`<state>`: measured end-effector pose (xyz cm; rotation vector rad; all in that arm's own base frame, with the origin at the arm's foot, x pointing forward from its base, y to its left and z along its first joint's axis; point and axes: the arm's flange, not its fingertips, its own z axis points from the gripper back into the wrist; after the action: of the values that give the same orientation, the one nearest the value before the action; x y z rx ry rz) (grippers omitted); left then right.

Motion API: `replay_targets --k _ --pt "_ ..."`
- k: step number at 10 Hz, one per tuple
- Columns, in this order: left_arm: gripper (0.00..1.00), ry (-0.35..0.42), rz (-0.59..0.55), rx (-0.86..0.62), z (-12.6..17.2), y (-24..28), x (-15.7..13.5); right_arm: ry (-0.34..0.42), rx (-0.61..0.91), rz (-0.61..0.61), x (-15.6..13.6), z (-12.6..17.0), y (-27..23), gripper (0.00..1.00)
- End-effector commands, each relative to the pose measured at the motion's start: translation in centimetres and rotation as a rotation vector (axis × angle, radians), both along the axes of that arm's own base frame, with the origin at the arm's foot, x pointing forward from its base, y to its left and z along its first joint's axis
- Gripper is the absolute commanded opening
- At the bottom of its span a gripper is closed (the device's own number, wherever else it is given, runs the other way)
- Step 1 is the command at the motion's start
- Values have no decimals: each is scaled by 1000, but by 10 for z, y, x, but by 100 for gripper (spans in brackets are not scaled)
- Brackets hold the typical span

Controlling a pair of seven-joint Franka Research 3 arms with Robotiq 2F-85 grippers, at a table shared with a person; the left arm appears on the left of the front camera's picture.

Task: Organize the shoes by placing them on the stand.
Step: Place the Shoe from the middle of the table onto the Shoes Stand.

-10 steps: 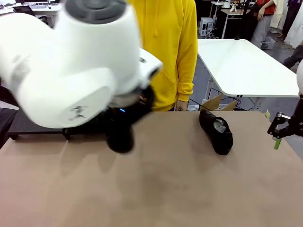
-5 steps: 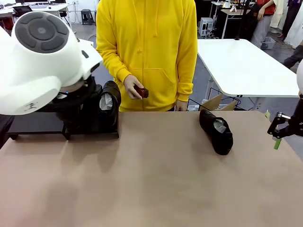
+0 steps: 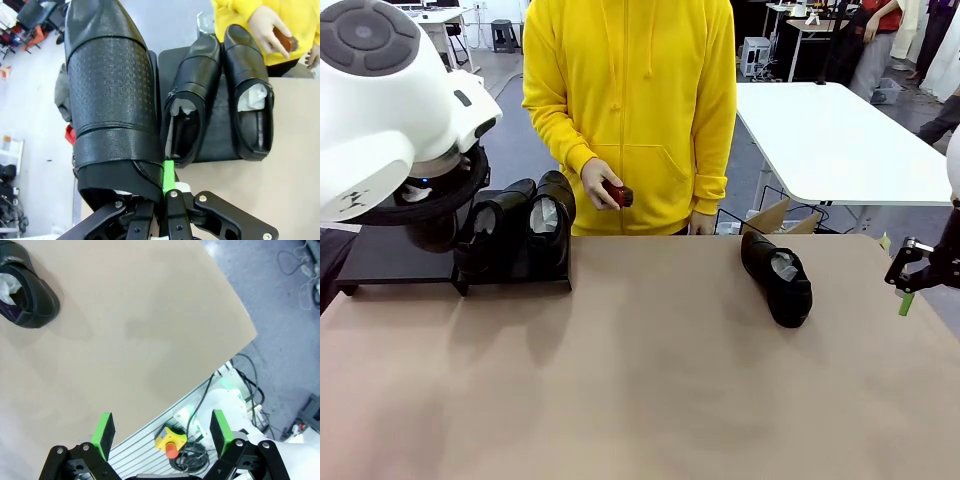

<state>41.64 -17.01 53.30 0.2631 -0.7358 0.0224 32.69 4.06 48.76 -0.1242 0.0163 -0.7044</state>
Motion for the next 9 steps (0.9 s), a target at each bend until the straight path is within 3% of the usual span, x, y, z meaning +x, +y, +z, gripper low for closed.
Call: replay_targets --k 1,2,3,4,6,7,8,9 --pt "0 -24 -48 17 -2 -3 2 -12 2 4 2 1 -1 100" --pt "0 0 0 0 0 0 0 -12 2 4 2 1 -1 100" --pt "0 -45 -68 96 -6 -11 -10 -12 2 4 2 1 -1 100" --pt "0 -31 -104 118 -5 1 -5 -12 2 4 2 1 -1 100" --pt "0 -34 -121 151 -5 50 18 -12 2 4 2 1 -1 100" --pt "0 -39 -111 248 -9 72 29 -12 2 4 2 1 -1 100" --pt "0 39 -210 217 -15 88 39 -12 2 4 2 1 -1 100" --pt "0 37 -248 289 -23 102 47 -12 2 4 2 1 -1 100"
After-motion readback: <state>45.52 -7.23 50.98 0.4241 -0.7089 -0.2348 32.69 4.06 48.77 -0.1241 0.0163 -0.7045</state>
